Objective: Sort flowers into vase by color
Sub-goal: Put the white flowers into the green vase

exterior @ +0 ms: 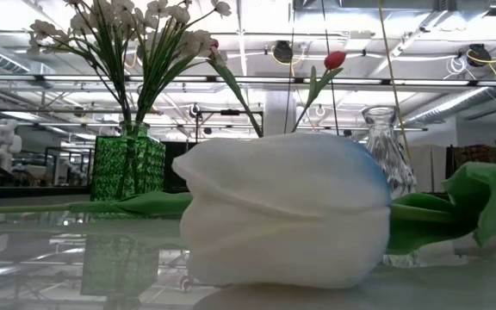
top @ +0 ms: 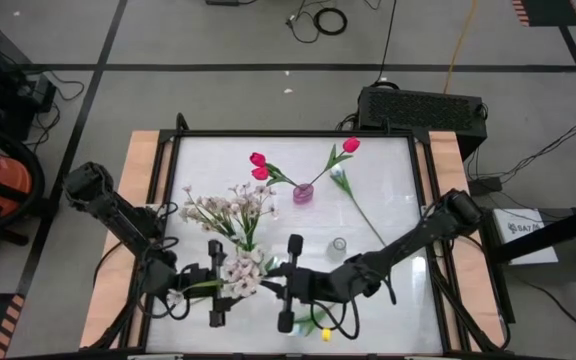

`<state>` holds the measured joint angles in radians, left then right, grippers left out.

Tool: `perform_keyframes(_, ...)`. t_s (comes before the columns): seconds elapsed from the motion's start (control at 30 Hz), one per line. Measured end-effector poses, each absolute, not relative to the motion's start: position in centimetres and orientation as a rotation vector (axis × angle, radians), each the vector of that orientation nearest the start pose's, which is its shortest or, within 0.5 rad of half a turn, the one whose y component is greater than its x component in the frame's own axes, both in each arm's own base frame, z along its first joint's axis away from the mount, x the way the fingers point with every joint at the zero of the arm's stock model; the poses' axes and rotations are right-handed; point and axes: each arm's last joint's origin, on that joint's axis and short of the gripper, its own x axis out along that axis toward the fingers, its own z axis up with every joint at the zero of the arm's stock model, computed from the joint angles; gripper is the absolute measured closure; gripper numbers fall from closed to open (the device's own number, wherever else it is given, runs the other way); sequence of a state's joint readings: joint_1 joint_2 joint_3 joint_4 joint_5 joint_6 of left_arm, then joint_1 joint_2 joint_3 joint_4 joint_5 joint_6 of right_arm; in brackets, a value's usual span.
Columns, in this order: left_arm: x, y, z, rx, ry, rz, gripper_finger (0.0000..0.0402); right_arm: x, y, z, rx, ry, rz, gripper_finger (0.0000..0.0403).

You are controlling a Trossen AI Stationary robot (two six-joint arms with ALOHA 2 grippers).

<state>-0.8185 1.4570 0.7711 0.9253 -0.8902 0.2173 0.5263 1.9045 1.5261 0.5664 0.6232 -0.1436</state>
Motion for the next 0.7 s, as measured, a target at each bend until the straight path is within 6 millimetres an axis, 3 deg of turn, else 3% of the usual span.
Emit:
perform_keyframes(0.4,23.5,-19.7,29.2,0.056,-0.151,0.164,0.0133,39.6,20.7,33.4,-0.042,-0.147,-0.115,0.0399)
perform_keyframes(0.53,23.5,-19.8,29.2,0.071,-0.142,0.161,0.0179,39.8,20.3,33.3,-0.048,-0.139,-0.124,0.0390)
perform_keyframes(0.7,23.3,-20.2,29.2,0.135,-0.147,0.121,0.0265,40.0,20.2,33.1,-0.059,-0.123,-0.126,0.0387)
